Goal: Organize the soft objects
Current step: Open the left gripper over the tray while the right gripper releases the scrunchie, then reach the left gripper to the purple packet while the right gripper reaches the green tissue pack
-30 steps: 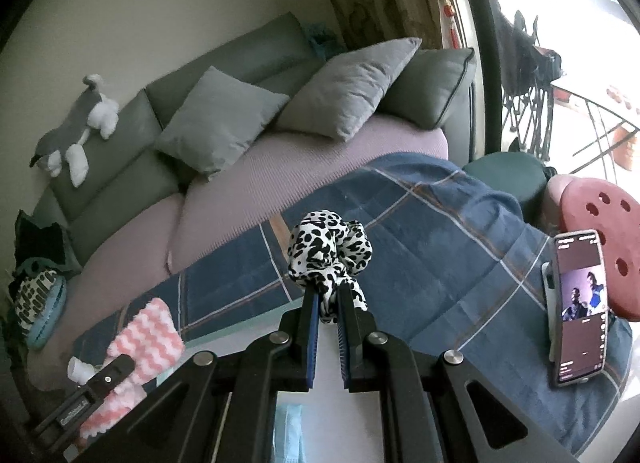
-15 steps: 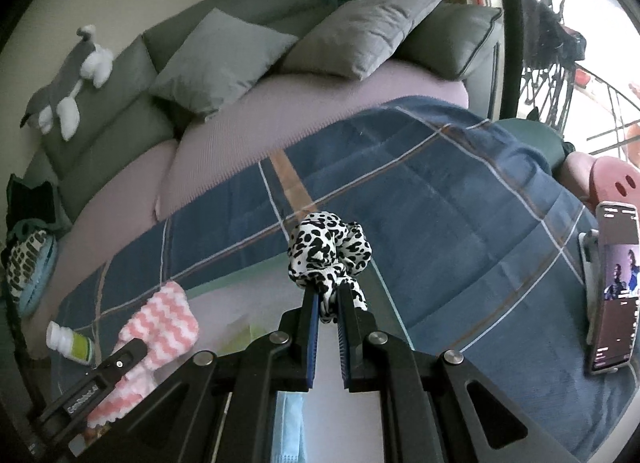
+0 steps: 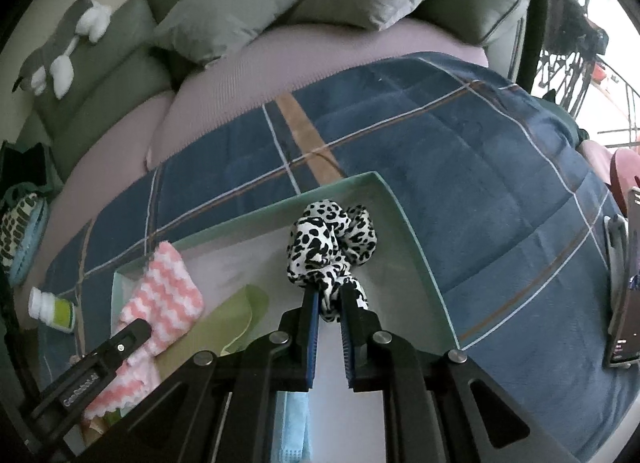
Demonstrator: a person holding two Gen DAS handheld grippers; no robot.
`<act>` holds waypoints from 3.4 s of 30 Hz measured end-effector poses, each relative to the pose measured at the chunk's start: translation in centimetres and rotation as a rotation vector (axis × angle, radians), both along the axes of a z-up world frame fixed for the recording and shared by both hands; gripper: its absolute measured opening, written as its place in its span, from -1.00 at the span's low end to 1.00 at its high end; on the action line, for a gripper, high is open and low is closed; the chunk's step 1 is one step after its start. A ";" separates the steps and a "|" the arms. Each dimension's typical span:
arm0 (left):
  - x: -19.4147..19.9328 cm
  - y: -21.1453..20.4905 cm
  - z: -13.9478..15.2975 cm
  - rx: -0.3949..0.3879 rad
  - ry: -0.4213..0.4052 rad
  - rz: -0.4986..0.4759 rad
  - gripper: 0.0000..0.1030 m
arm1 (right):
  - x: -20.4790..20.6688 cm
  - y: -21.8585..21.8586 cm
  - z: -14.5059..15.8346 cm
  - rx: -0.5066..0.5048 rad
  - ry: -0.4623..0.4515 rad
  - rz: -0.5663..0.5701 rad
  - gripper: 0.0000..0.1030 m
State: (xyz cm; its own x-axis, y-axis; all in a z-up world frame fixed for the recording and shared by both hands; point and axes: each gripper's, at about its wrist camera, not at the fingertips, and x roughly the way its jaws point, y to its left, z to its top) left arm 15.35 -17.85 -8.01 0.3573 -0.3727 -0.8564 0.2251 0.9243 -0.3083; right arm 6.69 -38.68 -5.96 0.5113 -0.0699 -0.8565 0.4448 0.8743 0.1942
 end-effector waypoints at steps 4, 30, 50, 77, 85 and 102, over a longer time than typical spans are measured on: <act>0.2 -0.2 -0.5 0.009 0.014 -0.005 -0.58 | 0.3 0.3 -0.5 0.007 0.027 0.009 -0.75; -0.7 2.6 3.8 -0.018 -0.080 0.051 0.46 | 0.8 2.5 1.0 -0.038 0.023 0.066 0.36; 0.4 11.5 4.2 0.040 -0.100 0.318 0.87 | 1.7 5.2 1.0 -0.083 0.011 0.136 0.88; -3.3 24.9 6.6 0.112 -0.124 0.629 0.96 | 2.9 14.0 2.0 -0.024 -0.040 0.348 1.00; -4.2 26.9 6.6 0.144 -0.111 0.658 0.96 | 3.4 17.7 1.6 -0.020 -0.022 0.446 1.00; -2.3 23.3 4.3 0.148 -0.025 0.494 0.96 | 2.9 25.0 -1.1 -0.022 0.033 0.658 0.78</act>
State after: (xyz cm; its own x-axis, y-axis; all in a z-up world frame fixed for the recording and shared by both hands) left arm 13.01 5.49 -3.70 0.4808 -0.0298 -0.8763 -0.2439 0.9554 -0.1663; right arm 9.54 -13.72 -7.04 0.4265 0.2308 -0.8746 -0.1784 0.9694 0.1688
